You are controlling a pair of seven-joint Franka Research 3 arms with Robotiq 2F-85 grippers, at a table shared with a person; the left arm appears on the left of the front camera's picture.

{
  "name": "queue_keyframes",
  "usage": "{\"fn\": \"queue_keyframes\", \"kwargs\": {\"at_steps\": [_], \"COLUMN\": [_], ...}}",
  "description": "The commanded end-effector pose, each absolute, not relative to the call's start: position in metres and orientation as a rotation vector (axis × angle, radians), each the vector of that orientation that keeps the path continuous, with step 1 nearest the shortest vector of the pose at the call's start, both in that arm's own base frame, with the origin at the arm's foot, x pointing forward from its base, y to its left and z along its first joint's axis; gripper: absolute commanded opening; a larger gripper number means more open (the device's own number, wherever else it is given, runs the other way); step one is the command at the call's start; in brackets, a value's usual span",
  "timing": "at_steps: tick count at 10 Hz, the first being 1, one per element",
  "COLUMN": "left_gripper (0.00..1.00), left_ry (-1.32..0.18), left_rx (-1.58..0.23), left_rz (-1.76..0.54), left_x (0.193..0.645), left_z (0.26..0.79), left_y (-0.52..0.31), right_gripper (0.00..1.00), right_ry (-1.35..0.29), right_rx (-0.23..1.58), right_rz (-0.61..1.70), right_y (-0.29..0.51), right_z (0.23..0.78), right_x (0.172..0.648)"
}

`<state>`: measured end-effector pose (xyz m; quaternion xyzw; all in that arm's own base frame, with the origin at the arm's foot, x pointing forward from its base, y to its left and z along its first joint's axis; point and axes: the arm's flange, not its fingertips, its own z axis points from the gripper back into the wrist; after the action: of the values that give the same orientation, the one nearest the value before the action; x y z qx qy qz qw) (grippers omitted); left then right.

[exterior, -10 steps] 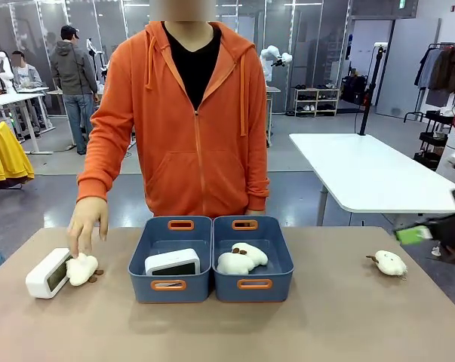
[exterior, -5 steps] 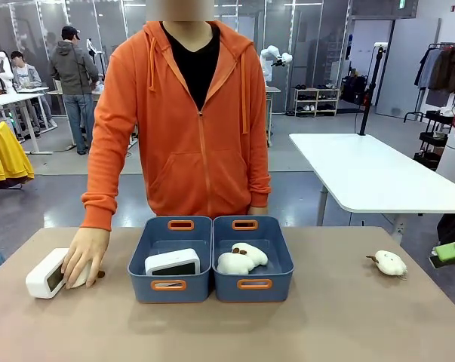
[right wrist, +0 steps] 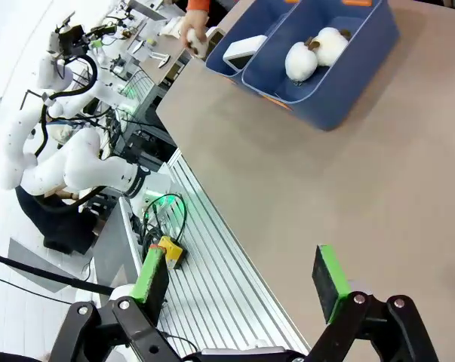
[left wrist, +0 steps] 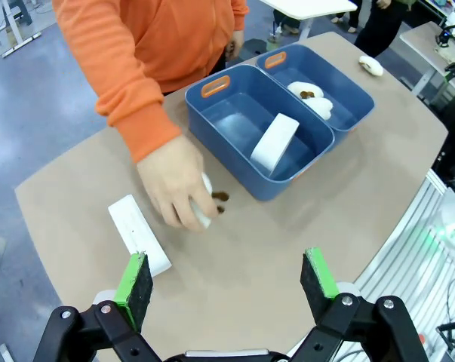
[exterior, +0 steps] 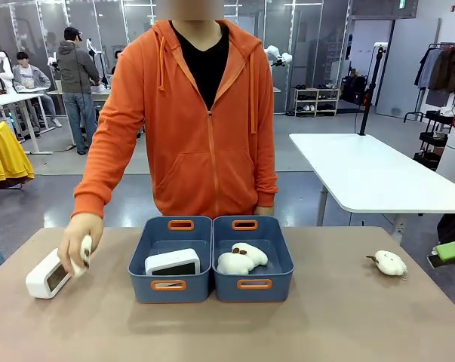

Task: Sort the digital clocks into the basket.
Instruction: Pick up the Digital clock from the table and place it into the empty Plastic storage basket.

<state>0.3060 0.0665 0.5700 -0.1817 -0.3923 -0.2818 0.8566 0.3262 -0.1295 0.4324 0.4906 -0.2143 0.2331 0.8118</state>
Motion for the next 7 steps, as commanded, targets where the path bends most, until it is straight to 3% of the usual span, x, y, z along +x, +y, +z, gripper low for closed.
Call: {"fn": "queue_keyframes", "kwargs": {"at_steps": [1,4,5,7], "left_gripper": [1.0,1.0,1.0,1.0], "left_ry": [-0.822,-0.824,-0.783,-0.518], "left_rx": [-0.382,-0.382,-0.196,0.063], "left_rz": [-0.608,-0.592,-0.601,-0.368], "left_x": [0.306,0.306,0.284,0.277], "left_z": [0.57,0.57,0.589,0.586], "left_y": [0.067,0.067,0.046,0.041], "right_gripper": [0.97,0.97,0.97,0.97], "right_ry": [-0.46,-0.46,-0.46,-0.46], "right_rx": [1.057,1.057,1.057,1.057], "right_rz": [0.503,0.503,0.503,0.503], "right_y": [-0.13,-0.13,-0.13,-0.13], "right_z": [0.436,0.436,0.436,0.436], "right_x": [0.325,0.325,0.325,0.325]}}
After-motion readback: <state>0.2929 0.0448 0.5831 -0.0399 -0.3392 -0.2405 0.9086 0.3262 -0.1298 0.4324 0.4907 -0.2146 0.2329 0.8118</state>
